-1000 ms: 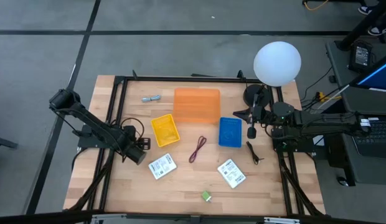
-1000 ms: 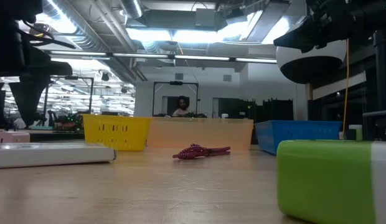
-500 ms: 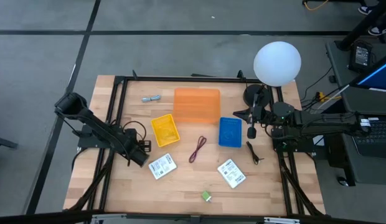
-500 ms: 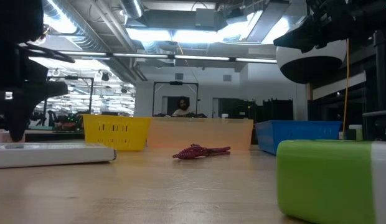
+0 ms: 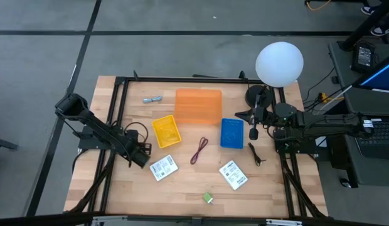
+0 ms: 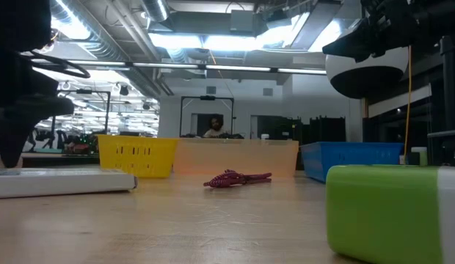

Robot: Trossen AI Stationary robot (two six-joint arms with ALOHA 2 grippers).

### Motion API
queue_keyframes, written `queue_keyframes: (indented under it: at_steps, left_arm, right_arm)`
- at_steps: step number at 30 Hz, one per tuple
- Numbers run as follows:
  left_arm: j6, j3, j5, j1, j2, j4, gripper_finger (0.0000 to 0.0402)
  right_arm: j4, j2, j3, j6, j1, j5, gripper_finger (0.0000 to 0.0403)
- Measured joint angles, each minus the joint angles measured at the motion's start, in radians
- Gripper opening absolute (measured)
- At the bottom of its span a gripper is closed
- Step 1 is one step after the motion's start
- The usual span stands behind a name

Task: Pick and place items into bin
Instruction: Put the white charger adapter into the yellow bin

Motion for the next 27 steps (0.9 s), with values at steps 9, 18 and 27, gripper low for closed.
queue_keyframes:
  at_steps: [9, 18, 27]
  left_arm:
    - [0.158, 0.000, -0.025, 0.000, -0.008, 0.002, 0.0183]
    - [0.278, -0.002, -0.154, -0.002, -0.118, 0.011, 0.0184]
    - [0.449, -0.002, -0.282, -0.002, -0.300, 0.008, 0.0184]
  right_arm:
    - [0.000, 0.000, 0.000, 0.000, 0.000, 0.000, 0.0000]
    - [0.000, 0.000, 0.000, 0.000, 0.000, 0.000, 0.0000]
    - [0.000, 0.000, 0.000, 0.000, 0.000, 0.000, 0.0000]
